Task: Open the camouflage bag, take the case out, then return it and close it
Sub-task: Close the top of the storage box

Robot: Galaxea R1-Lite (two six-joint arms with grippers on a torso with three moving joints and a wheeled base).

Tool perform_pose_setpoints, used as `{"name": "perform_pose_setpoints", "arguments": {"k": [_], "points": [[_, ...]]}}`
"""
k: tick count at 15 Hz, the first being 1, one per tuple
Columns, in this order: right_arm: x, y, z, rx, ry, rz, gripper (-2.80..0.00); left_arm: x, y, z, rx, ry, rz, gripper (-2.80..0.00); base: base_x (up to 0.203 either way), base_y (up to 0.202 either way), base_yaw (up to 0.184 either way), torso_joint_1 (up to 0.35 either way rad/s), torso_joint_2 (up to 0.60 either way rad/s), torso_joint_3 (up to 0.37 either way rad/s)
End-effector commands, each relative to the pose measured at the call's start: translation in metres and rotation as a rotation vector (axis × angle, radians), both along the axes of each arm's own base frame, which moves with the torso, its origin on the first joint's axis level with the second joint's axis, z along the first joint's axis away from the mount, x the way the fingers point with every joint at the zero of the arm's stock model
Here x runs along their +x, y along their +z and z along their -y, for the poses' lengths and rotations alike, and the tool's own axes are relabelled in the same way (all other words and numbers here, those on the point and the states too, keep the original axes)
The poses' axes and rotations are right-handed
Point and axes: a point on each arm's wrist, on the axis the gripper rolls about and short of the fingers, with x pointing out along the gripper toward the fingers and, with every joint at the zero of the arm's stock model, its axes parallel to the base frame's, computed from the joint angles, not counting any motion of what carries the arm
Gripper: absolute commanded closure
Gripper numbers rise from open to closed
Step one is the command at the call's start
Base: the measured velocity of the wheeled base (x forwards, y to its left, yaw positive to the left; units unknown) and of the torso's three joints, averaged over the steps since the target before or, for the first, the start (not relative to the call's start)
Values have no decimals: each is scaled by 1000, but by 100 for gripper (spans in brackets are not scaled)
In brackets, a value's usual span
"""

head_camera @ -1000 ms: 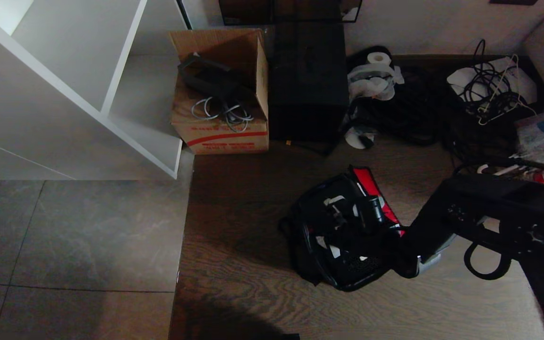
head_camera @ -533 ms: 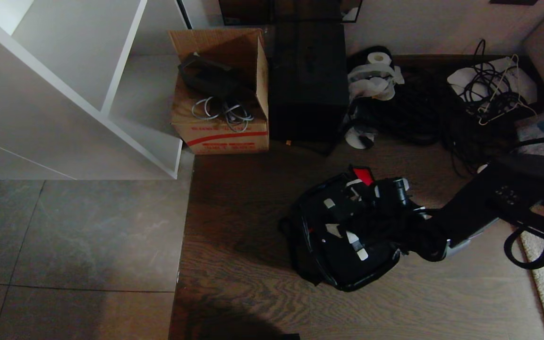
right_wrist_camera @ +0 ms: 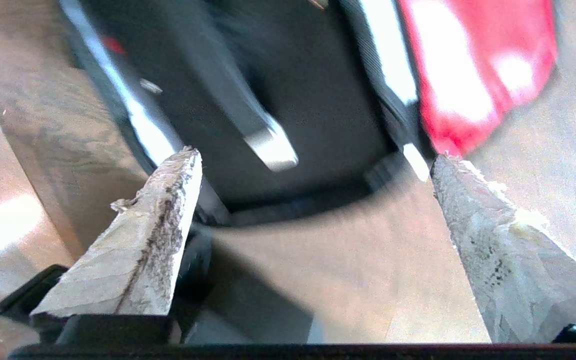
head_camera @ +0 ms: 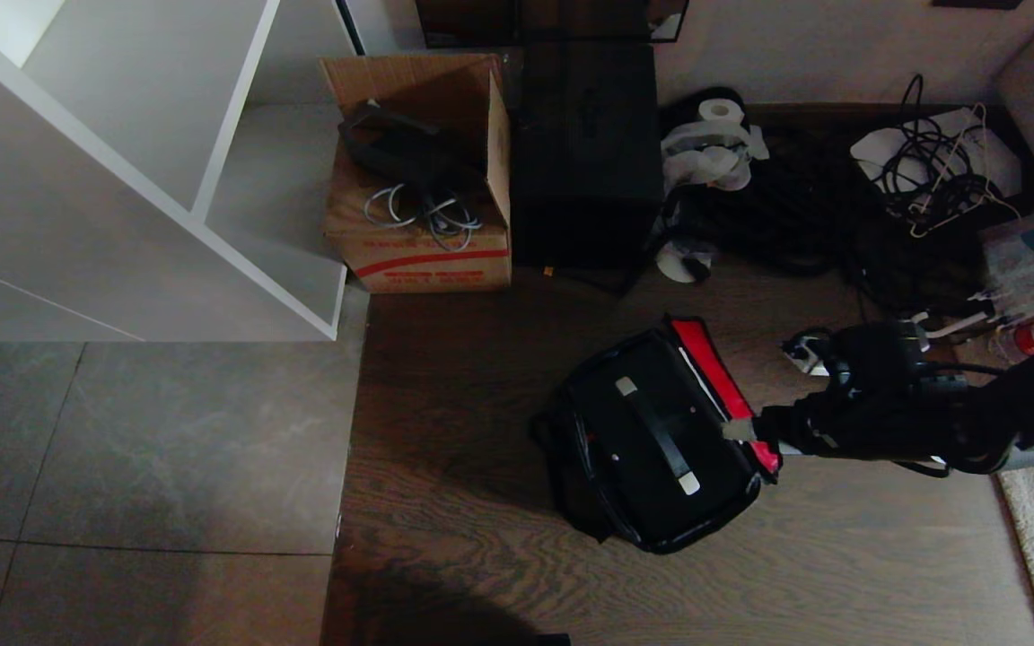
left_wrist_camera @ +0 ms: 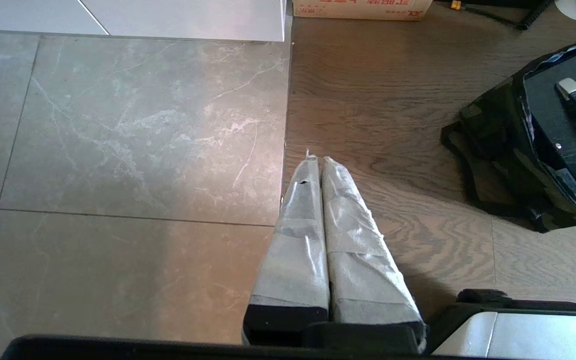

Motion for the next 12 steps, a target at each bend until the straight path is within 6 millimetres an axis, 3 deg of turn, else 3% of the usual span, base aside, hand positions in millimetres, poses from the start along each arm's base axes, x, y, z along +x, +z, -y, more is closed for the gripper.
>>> {"name": "perform_pose_setpoints", "arguments": {"k": [1,3,4,12], "points": [[-18,8,26,12,-84,-21,-280,0,0,0,0,0,0,0,0,0,0,0,0,0],[-23,3,42,37,-157,-61,-280,0,0,0,0,0,0,0,0,0,0,0,0,0],[-23,1,46,47,-179,-66,0,0,0,0,0,0,0,0,0,0,0,0,0,0],[-20,-19,74,6,-218,-128,0,0,0,0,0,0,0,0,0,0,0,0,0,0]]}}
